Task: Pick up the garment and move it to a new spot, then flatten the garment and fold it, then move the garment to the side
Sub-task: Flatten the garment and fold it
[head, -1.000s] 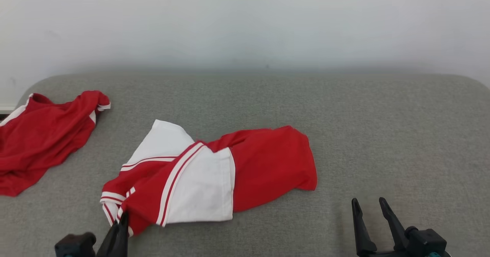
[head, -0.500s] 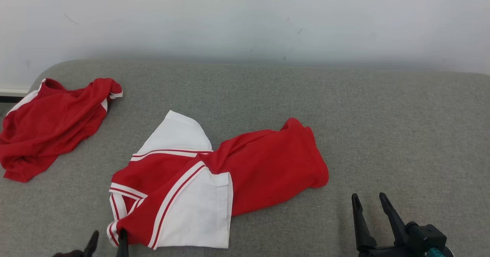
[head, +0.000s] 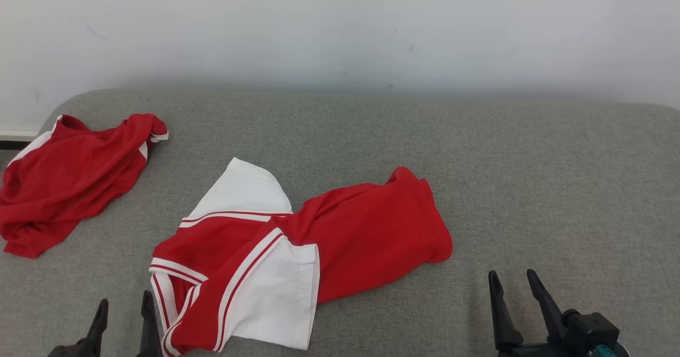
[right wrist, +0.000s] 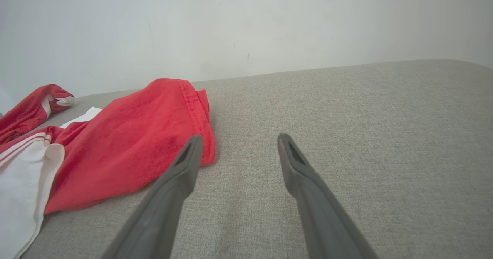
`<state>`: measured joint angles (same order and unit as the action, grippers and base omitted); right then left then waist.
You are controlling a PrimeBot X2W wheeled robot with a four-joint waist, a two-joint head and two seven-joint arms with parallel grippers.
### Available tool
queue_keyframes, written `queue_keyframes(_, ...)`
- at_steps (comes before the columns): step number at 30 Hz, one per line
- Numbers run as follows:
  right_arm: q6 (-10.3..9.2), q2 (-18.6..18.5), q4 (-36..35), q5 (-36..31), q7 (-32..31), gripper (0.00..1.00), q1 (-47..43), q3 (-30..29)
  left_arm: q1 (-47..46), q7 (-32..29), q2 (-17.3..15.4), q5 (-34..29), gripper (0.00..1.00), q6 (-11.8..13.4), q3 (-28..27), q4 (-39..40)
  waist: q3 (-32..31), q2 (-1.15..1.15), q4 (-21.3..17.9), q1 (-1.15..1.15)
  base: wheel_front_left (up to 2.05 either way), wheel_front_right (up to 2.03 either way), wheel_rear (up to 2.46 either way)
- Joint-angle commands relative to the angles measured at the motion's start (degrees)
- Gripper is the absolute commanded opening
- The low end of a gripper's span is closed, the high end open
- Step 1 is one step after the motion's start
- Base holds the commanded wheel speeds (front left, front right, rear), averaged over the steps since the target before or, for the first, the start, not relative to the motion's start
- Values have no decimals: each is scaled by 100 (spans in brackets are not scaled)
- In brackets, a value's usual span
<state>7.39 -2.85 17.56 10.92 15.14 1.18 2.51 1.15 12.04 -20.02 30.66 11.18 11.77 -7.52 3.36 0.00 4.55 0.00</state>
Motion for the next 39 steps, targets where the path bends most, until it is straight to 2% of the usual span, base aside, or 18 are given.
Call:
queue_keyframes(1,20,-6,6,-26,8,100,-8,-6,73,-5,-33,-70,100,28,-2,1,-23,0,9,0,0,0,0)
queue_keyframes(7,20,-5,25,-66,8,100,-37,76,163,44,32,-62,100,3,70,-32,-148,0,95,0,0,0,0)
queue_keyframes(13,20,-8,364,-202,9,100,436,422,115,223,223,-182,100,-36,149,-180,-245,0,233,0,0,0,0)
queue_keyframes(21,20,-6,2101,-304,8,100,1811,774,-46,316,472,-464,100,-188,160,-396,-270,0,530,0,0,0,0)
queue_keyframes(27,20,-60,3716,-431,-17,100,3161,744,-173,311,715,-683,100,-367,-8,-427,-88,0,864,0,0,0,0)
queue_keyframes(34,20,-240,4732,-542,-64,100,4010,565,-322,312,944,-878,100,-564,-35,-553,89,0,1175,0,0,0,0)
queue_keyframes(39,20,-382,5338,-575,-318,100,4367,357,-548,313,1135,-1001,100,-810,-17,-743,216,0,1464,0,0,0,0)
